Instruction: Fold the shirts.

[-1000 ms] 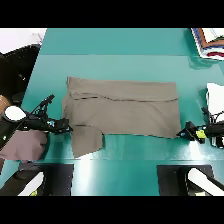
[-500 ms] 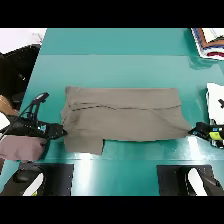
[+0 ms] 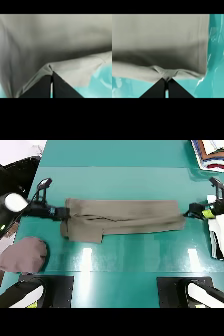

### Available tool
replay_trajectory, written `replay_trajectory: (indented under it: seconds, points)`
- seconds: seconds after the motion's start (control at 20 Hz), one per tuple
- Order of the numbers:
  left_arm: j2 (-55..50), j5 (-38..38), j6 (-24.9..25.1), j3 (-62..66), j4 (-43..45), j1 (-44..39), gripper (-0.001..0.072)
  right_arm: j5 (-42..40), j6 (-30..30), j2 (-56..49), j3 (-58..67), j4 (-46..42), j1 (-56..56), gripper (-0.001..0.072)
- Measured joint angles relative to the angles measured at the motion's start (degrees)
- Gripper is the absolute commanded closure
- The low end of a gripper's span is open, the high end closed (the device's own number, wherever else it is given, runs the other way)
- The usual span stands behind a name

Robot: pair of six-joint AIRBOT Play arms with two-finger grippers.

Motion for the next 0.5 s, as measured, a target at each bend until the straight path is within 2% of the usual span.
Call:
replay_trajectory:
  seconds: [0.15, 0.35, 0.4, 0.45, 0.5]
  points:
    - [-10.23, 5.92, 0.5, 6.97, 0.13, 0.0, 0.0681, -1.14, 0.15, -8.83, 7.28, 0.0, 0.92, 0.0698]
    - [-18.62, 9.81, 0.59, 14.01, 0.13, 0.0, 0.0678, -1.6, 0.2, -17.14, 14.71, 0.13, 1.33, 0.0688]
    - [-19.61, 10.38, 0.66, 14.93, 0.13, 0.0, 0.0519, -1.64, 0.22, -18.53, 16.0, 0.24, 1.36, 0.0553]
    - [-20.37, 11.19, 0.76, 15.67, 0.13, -0.02, 0.019, -1.64, 0.33, -19.8, 17.16, 0.26, 1.38, 0.0281]
    - [-20.92, 11.3, 0.74, 16.13, 0.15, 0.0, 0.0076, -1.64, 0.33, -20.74, 18.01, 0.28, 1.31, 0.0219]
